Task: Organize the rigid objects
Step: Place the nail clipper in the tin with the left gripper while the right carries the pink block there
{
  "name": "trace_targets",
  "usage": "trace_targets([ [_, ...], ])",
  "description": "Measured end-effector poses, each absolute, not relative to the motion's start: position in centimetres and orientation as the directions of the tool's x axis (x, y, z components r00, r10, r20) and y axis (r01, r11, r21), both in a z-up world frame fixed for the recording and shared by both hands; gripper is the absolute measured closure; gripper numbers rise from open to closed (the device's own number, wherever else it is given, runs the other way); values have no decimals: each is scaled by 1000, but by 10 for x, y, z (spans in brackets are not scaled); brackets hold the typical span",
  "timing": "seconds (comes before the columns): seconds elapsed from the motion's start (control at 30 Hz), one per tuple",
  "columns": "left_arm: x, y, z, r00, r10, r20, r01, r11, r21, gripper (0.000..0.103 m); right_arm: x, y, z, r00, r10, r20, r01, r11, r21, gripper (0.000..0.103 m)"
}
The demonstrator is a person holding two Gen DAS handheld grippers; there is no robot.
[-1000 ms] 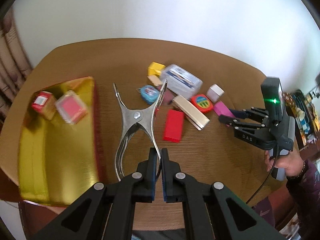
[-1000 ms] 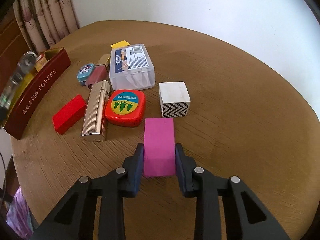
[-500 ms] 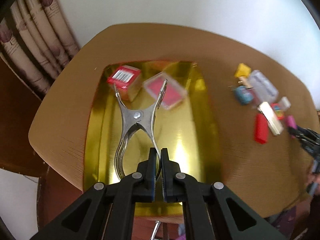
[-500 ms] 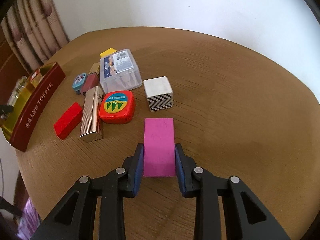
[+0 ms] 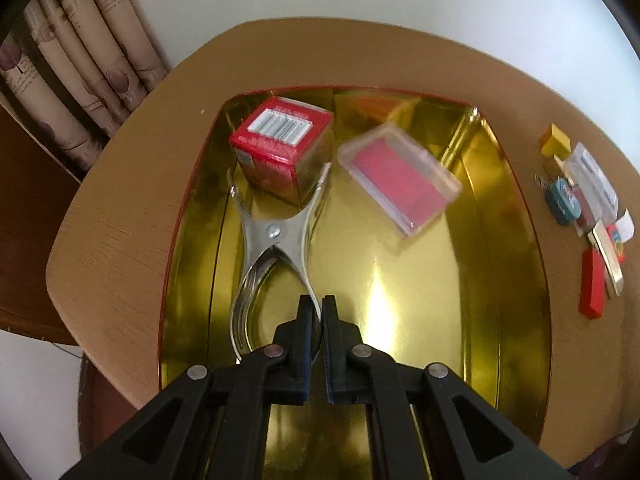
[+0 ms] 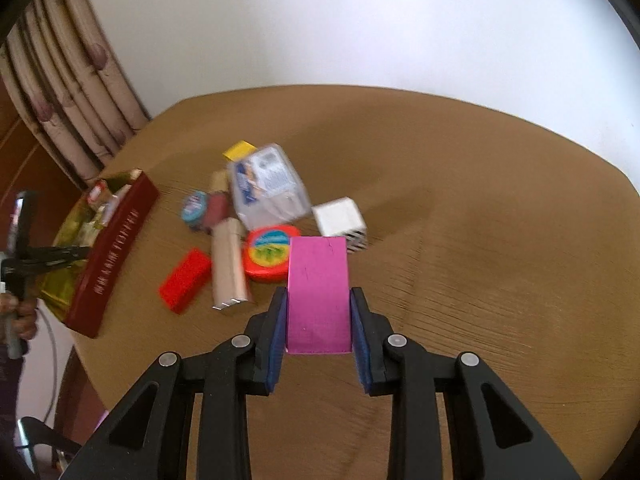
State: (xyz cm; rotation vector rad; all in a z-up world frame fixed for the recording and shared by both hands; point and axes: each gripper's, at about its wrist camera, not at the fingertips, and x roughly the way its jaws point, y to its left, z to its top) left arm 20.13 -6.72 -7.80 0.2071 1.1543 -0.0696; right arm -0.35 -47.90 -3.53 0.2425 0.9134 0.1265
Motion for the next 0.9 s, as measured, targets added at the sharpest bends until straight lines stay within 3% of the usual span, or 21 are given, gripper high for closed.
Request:
trace_targets([
  [0.13,202,-64,-77,420,66,-905,147,979,140,96,-1,-459,-16,620,251,-744,-54,959,278,76],
  [0.43,183,-63,-60,463,65,-884,136,980,144,70,17,-389,17,614,380,-692,-187,921,340,76],
  [0.7,120,-26,-8,594,-33,-804,-54,995,-81,68,51,-288,29,543,486,-685,-335,873,353,76],
  [0.9,80,1,-3,645,-13,-764,-149,979,-142,63,88,-220,11,446,530,-722,-376,842,386,76],
])
